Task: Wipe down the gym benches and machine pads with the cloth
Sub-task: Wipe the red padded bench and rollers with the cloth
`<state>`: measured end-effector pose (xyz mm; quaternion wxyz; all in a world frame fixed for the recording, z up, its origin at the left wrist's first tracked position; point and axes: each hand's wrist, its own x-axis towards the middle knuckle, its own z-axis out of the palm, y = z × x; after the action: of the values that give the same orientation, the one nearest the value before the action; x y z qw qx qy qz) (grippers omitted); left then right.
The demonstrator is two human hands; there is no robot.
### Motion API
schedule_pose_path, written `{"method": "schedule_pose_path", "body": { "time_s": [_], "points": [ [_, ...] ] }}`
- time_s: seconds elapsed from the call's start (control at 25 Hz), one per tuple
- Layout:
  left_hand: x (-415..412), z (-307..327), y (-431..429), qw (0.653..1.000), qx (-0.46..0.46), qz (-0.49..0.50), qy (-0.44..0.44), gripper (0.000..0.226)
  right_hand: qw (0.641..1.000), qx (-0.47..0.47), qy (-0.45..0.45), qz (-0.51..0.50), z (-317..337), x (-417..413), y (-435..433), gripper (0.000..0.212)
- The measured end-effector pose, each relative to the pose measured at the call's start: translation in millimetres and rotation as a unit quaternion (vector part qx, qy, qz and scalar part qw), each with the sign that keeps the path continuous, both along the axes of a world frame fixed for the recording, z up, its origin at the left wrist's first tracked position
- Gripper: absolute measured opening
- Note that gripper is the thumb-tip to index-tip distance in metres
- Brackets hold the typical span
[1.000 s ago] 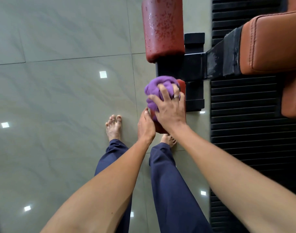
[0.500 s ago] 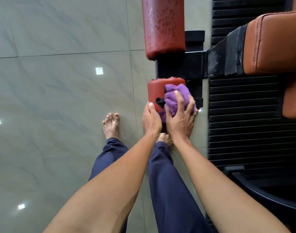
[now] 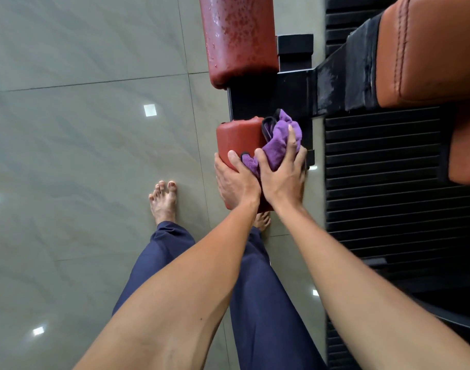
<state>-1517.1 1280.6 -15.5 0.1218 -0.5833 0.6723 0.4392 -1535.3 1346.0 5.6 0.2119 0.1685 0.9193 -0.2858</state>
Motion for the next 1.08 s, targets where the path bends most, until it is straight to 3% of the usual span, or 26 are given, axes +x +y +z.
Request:
{"method": "schedule_pose_path", "body": {
  "time_s": [0.16, 0.24, 0.32, 0.48, 0.64, 0.76, 0.96, 1.08],
  "points": [
    [0, -5, 3, 0.999, -0.044, 0.001, -0.021, 0.057, 0.977, -0.060, -0.146, -0.142, -47, -49, 30, 0.069],
    [1, -5, 3, 0.999, -0.042, -0.011, -0.028, 0.057, 0.974, -0.051, -0.167, -0.145, -54, -39, 39, 0.065],
    [1, -4, 1, 0.998, -0.042, -0.023, -0.027, 0.056, 0.985, -0.061, -0.120, -0.108, -44, -2, 43, 0.063],
    [2, -6, -3, 0.998, -0.042, -0.030, -0.024, 0.057, 0.993, -0.083, -0.044, -0.064, -14, 87, 57, 0.082],
    [5, -5, -5, 0.999, -0.017, -0.030, -0.016, 0.057, 0.995, -0.073, 0.053, 0.031, -17, 29, 33, 0.071],
    [6, -6, -8, 0.999, 0.003, -0.044, 0.002, 0.059, 0.995, -0.043, 0.079, 0.037, -22, -32, 11, 0.068],
    [42, -15, -19, 0.992, 0.082, -0.070, 0.060, 0.058, 0.986, -0.004, 0.077, 0.148, -2, 61, 34, 0.070],
    [73, -24, -5, 0.994, 0.101, 0.007, 0.038, 0.055, 0.961, 0.040, 0.135, 0.240, -2, 72, 42, 0.065]
  ]
}}
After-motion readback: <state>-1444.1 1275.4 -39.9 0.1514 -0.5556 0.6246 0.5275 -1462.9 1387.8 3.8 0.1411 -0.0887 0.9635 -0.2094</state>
